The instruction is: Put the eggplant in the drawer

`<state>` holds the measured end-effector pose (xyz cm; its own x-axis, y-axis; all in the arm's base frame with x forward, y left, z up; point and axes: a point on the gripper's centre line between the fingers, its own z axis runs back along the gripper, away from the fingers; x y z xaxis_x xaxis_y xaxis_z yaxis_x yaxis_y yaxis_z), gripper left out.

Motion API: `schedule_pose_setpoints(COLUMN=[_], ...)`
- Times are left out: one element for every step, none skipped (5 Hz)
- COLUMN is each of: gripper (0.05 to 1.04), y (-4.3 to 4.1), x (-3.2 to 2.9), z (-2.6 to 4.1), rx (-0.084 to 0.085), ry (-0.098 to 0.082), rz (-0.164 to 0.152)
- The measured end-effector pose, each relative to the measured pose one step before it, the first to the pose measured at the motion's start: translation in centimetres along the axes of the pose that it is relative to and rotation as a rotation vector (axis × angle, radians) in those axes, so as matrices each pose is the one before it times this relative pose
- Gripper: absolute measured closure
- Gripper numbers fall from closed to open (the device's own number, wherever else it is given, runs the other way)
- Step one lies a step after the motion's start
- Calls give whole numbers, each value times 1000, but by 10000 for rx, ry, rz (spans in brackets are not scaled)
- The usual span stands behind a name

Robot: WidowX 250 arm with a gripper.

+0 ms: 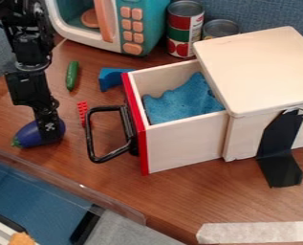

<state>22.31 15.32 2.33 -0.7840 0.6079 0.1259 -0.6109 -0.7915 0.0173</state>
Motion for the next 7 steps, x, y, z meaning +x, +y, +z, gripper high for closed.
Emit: schedule_pose_setpoints(gripper=[347, 348, 347, 347, 347, 348, 347], y=[767, 1125, 883, 516, 753, -871, -834], x=[-96, -801, -1534, -1676, -4945, -3333, -2411], z=[2180, 4431, 4397, 2690, 1702, 807, 24], rx=[-321, -820, -957, 48, 162, 174, 224], ry=[117, -65, -1682, 94, 641, 581, 479], rz=[-273, -565, -567, -937, -1737, -620, -236])
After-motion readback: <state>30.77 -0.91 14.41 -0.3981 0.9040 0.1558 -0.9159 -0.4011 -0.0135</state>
